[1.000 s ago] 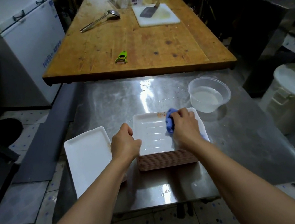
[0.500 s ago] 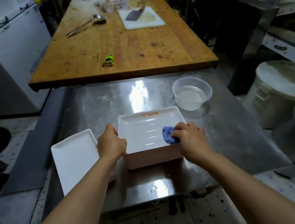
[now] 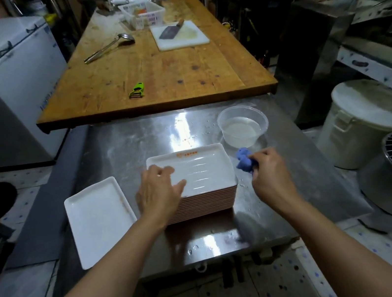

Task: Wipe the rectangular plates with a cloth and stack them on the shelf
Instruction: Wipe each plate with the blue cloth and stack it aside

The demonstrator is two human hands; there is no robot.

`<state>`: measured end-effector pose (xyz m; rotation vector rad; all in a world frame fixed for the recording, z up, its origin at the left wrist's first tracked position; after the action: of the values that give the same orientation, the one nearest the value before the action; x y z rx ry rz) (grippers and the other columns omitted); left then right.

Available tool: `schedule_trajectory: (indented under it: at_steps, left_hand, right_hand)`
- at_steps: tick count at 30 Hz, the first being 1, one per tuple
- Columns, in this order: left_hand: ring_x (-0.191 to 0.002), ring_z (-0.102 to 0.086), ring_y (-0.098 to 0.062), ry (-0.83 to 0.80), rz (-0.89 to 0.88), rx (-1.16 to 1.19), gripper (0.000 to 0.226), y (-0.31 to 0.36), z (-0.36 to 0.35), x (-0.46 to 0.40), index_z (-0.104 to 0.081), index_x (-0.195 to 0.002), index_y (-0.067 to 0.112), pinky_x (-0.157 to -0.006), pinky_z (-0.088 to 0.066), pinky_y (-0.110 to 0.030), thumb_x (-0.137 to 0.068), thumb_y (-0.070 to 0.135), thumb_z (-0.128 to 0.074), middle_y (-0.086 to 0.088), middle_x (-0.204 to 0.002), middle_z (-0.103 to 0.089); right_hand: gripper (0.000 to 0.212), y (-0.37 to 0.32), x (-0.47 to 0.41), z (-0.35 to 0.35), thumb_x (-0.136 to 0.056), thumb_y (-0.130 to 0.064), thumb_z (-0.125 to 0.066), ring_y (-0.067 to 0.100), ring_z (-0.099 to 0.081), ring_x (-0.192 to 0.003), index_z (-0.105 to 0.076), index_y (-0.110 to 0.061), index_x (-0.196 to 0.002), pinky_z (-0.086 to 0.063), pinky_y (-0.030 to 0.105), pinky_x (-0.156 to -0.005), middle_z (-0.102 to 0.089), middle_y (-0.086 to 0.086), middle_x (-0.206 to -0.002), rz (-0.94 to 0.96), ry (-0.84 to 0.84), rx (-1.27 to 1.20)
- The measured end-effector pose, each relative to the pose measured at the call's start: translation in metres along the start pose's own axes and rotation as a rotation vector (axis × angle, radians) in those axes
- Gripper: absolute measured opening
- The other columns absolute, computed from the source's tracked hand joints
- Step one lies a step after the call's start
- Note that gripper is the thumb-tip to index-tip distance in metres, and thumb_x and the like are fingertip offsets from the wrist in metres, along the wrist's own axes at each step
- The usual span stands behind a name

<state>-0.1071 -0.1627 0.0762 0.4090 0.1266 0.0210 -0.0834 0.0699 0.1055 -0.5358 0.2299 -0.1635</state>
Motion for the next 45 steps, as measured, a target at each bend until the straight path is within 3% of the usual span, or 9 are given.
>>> schedule_trajectory:
  at_steps: [5,7,10,18,21,24,34,39,45]
  left_hand:
    - [-0.111,-0.050,-0.027,-0.062,-0.334,-0.147,0.028,0.038,-0.024,0.013,-0.074,-0.098,0.015,-0.081,-0.038,-0.036,-0.077,0.033,-0.074,-0.005,-0.115,-0.059]
    - [-0.090,-0.058,-0.025,-0.026,-0.367,-0.225,0.011,0.046,-0.025,0.016,-0.075,-0.078,0.013,-0.061,-0.039,-0.032,-0.068,0.014,-0.080,-0.003,-0.092,-0.066]
    - [-0.059,-0.056,-0.021,0.028,-0.396,-0.279,0.026,0.048,-0.028,0.014,-0.068,-0.052,0.013,-0.039,-0.030,-0.022,-0.044,0.001,-0.089,0.001,-0.058,-0.057]
    - [-0.056,-0.054,-0.024,0.145,-0.424,-0.091,0.012,0.048,-0.003,0.017,-0.055,-0.069,0.012,-0.042,-0.029,-0.026,-0.074,0.008,-0.065,-0.002,-0.063,-0.055]
    - [-0.048,-0.054,-0.029,0.205,-0.435,-0.103,0.020,0.055,0.015,0.010,-0.054,-0.075,0.011,-0.046,-0.027,-0.026,-0.084,0.026,-0.044,-0.005,-0.057,-0.057]
    - [-0.062,-0.058,-0.036,0.243,-0.341,-0.045,0.014,0.061,0.036,0.004,-0.058,-0.089,0.008,-0.054,-0.028,-0.031,-0.091,0.020,-0.053,-0.012,-0.069,-0.063]
    - [-0.067,-0.054,-0.015,0.176,0.027,0.846,0.014,0.053,0.099,0.017,-0.057,-0.083,0.015,-0.067,-0.046,-0.034,-0.095,0.015,-0.049,0.000,-0.073,-0.060]
    - [-0.055,-0.055,-0.008,0.064,0.165,1.163,0.021,0.047,0.106,0.033,-0.057,-0.079,0.014,-0.059,-0.046,-0.026,-0.096,0.008,-0.047,-0.003,-0.067,-0.060]
    - [-0.064,-0.053,-0.017,0.078,0.129,1.191,0.018,0.044,0.127,0.038,-0.057,-0.080,0.009,-0.064,-0.044,-0.030,-0.095,0.006,-0.048,-0.008,-0.070,-0.060]
  right_hand:
    - [0.028,0.010,0.001,0.004,-0.088,0.002,-0.049,0.023,-0.053,-0.099,-0.069,-0.010,-0.103,-0.044,0.029,-0.081,-0.053,0.010,-0.111,-0.037,-0.020,-0.043]
    - [0.029,0.017,0.003,-0.001,-0.085,0.002,-0.049,0.022,-0.055,-0.097,-0.070,-0.012,-0.099,-0.046,0.031,-0.080,-0.057,0.009,-0.109,-0.042,-0.030,-0.055]
    - [0.027,0.024,0.007,-0.003,-0.085,0.002,-0.050,0.023,-0.056,-0.097,-0.070,-0.010,-0.098,-0.048,0.035,-0.082,-0.058,0.011,-0.108,-0.068,-0.037,-0.068]
    - [0.024,0.035,0.009,0.000,-0.088,-0.005,-0.046,0.028,-0.060,-0.064,-0.066,-0.017,-0.090,-0.055,0.040,-0.058,-0.061,0.012,-0.088,-0.116,-0.017,-0.192]
    - [0.020,0.025,0.009,0.007,-0.090,-0.008,-0.049,0.024,-0.061,-0.076,-0.067,-0.016,-0.090,-0.055,0.038,-0.069,-0.062,0.012,-0.092,-0.107,0.027,-0.223]
    - [0.018,0.010,0.007,0.020,-0.090,-0.006,-0.052,0.018,-0.058,-0.089,-0.068,-0.011,-0.095,-0.050,0.032,-0.080,-0.061,0.008,-0.100,-0.078,0.084,-0.276]
    - [0.022,-0.074,0.009,0.087,-0.085,-0.004,-0.060,0.004,-0.055,-0.092,-0.070,-0.011,-0.103,-0.039,0.005,-0.080,-0.062,0.002,-0.104,0.186,0.337,-0.522]
    - [0.026,-0.125,0.011,0.101,-0.082,-0.012,-0.064,0.013,-0.056,-0.096,-0.069,-0.010,-0.107,-0.040,0.015,-0.082,-0.060,0.005,-0.106,0.363,0.374,-0.467]
    - [0.046,-0.180,0.009,0.086,-0.084,-0.043,-0.043,0.026,-0.043,-0.113,-0.063,-0.024,-0.121,-0.033,0.033,-0.093,-0.052,0.007,-0.119,0.516,0.327,-0.230]
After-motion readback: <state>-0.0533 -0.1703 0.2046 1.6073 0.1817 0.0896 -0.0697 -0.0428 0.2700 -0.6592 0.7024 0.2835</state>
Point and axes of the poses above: each hand's wrist, its own x-axis away from the middle knuckle, its own z-axis out of the back of the hand, y = z × x, the point moved 5 cm from there along -x, towards the middle knuckle
